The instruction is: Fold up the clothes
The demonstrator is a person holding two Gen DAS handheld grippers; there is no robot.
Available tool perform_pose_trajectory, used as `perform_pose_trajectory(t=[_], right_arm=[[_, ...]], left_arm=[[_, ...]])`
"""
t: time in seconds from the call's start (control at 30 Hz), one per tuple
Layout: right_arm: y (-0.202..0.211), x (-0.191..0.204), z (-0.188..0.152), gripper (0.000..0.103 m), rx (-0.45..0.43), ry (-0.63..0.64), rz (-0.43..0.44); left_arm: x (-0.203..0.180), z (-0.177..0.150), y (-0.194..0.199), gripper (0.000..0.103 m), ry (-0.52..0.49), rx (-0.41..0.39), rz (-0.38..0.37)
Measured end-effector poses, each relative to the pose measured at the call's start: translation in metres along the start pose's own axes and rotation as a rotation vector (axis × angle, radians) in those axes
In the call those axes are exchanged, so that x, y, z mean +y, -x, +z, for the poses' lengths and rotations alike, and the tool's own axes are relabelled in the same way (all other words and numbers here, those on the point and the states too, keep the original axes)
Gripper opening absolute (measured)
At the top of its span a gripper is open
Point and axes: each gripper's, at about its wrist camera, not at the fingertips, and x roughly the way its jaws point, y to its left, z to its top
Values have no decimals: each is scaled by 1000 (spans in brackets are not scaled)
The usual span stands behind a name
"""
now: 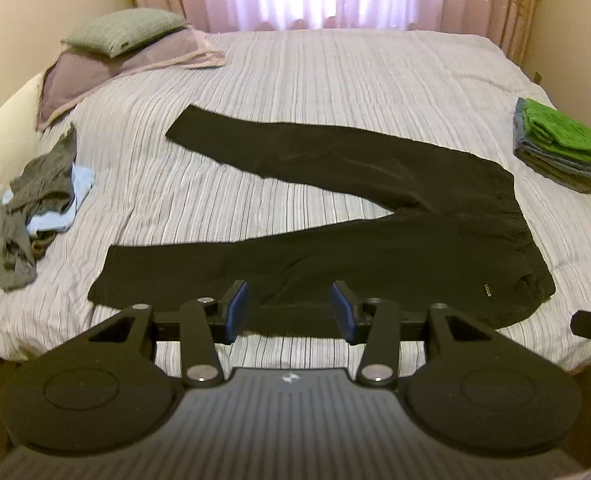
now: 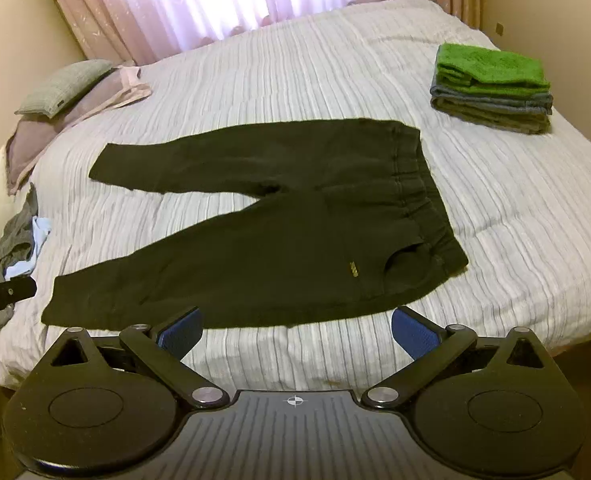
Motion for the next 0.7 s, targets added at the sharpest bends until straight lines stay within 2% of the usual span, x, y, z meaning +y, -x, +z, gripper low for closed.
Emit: perform_pose_trajectory(t=[0.27,0.7], right_arm=[[-18,5,6,103,55,15,-44],[-33,14,1,103,120,57,-42]], left_arm=[[-7,1,-11,46,-29,32,5],[-3,-12,-8,47,-13,59,42]])
